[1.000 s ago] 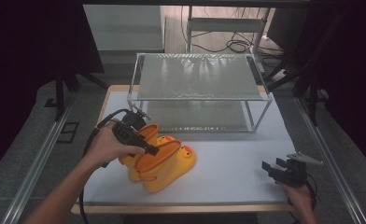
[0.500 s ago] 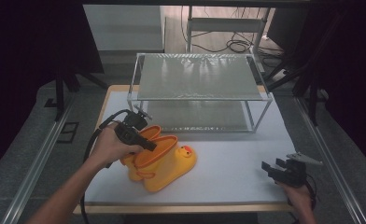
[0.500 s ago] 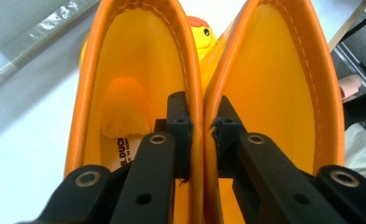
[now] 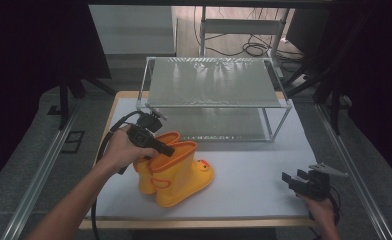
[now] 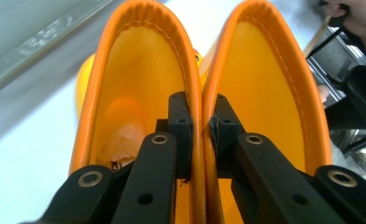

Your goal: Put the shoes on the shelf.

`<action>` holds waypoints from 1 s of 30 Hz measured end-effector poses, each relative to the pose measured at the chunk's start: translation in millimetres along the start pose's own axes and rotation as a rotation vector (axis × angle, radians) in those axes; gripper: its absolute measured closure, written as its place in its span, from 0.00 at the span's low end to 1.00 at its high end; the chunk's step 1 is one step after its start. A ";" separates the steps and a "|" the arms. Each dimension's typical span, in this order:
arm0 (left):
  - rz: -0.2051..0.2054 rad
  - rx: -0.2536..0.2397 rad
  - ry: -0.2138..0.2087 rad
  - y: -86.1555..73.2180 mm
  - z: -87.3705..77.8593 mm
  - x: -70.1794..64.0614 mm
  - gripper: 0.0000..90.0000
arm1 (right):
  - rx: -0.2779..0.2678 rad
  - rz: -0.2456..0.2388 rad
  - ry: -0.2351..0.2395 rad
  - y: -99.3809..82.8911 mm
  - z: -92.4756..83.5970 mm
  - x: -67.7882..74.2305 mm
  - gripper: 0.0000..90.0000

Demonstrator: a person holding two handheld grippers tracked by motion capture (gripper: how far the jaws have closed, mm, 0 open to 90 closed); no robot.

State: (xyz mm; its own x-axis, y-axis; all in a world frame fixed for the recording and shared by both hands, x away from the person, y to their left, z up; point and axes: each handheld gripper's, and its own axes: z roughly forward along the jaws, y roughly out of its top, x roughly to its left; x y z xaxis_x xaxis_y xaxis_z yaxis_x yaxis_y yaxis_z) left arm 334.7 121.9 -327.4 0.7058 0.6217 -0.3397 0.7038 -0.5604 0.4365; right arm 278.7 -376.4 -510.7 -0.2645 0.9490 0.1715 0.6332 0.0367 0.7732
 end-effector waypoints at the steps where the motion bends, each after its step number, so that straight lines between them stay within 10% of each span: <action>1: 0.005 -0.002 -0.006 2.2 -0.4 -3.0 0.91 | -0.001 0.001 0.000 -0.1 -0.1 0.0 0.33; 30: 0.155 -0.040 -0.124 80.9 -11.1 -83.7 0.91 | -0.013 0.020 -0.003 -0.1 -4.6 -5.7 0.33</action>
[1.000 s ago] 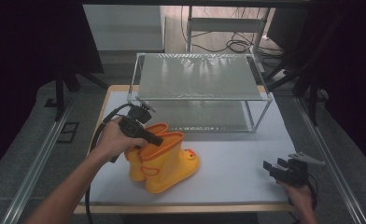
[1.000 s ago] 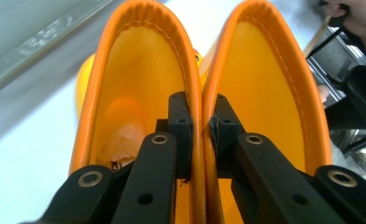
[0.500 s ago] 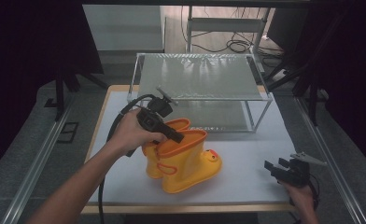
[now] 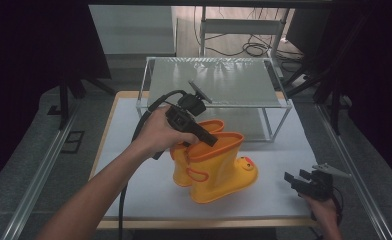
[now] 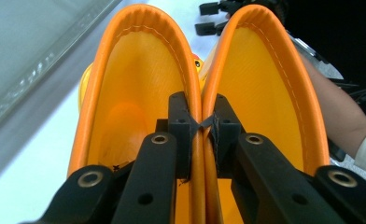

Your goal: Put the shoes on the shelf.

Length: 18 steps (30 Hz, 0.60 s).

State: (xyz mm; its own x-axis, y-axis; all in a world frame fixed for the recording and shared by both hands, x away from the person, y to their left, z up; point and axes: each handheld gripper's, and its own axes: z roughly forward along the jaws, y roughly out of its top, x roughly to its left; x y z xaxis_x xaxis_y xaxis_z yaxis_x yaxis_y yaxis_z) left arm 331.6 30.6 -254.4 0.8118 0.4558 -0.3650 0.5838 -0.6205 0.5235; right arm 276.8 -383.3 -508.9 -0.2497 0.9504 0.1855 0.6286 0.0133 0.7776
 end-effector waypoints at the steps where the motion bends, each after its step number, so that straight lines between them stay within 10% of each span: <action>1: 0.002 -0.003 -0.001 3.1 -0.7 -2.0 0.91 | -0.002 0.003 -0.001 0.0 0.0 -0.3 0.33; 18: 0.023 -0.077 -0.022 64.6 -28.5 -25.1 0.91 | -0.004 0.019 -0.008 -0.5 -1.4 -4.7 0.33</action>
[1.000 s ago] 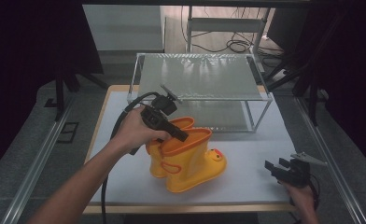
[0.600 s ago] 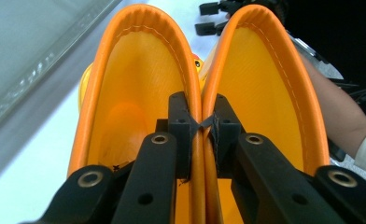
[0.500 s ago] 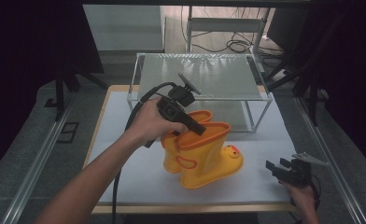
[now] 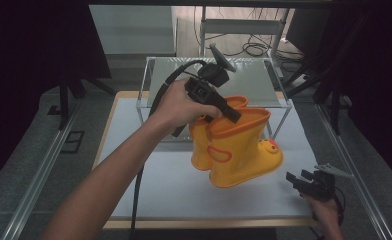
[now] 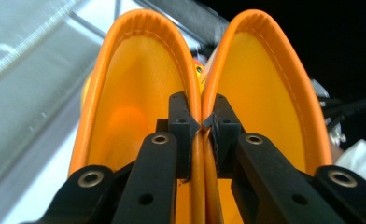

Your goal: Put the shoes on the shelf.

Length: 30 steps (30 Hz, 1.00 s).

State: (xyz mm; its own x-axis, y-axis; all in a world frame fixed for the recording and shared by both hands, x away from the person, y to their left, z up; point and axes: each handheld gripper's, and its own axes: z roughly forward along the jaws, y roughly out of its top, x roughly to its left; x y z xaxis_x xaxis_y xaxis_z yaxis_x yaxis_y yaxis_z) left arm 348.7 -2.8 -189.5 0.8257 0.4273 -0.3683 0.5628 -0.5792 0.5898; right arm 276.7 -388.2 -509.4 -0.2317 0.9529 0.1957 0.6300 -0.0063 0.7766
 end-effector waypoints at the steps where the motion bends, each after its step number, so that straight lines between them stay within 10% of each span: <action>1: -0.003 -0.009 -0.003 3.4 -2.4 0.2 0.91 | -0.002 -0.002 0.000 0.0 0.3 -0.5 0.33; 17: -0.079 -0.140 0.061 55.4 -34.9 23.8 0.91 | 0.011 0.007 -0.019 -1.5 -0.1 -4.7 0.33; 30: -0.251 -0.231 0.234 76.3 -40.8 69.0 0.91 | 0.006 -0.004 -0.026 -0.5 -1.2 -2.9 0.33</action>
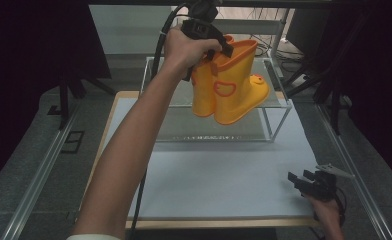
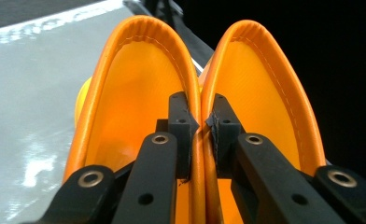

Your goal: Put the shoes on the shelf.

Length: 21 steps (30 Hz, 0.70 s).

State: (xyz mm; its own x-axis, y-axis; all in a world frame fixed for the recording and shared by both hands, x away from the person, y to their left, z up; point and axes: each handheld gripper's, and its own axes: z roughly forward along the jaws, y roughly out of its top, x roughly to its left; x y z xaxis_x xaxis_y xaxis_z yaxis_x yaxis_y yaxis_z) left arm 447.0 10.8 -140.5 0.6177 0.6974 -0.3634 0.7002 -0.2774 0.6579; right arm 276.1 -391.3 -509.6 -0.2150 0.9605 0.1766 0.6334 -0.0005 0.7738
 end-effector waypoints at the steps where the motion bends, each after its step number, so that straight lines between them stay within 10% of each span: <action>1: -0.012 -0.005 0.013 1.7 1.3 3.1 0.91 | 0.000 0.003 0.001 -0.1 0.4 0.5 0.33; 21: -0.194 -0.080 0.254 27.7 28.9 49.2 0.91 | 0.008 -0.017 0.004 -0.6 3.4 3.8 0.33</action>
State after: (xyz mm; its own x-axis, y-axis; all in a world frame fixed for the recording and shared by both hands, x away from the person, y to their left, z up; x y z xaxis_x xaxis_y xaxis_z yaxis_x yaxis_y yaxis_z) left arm 507.1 18.3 -159.2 0.3600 0.8773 -0.3174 0.7592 -0.0778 0.6462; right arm 277.5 -386.7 -511.4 -0.2285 0.9593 0.1660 0.6356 0.0178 0.7718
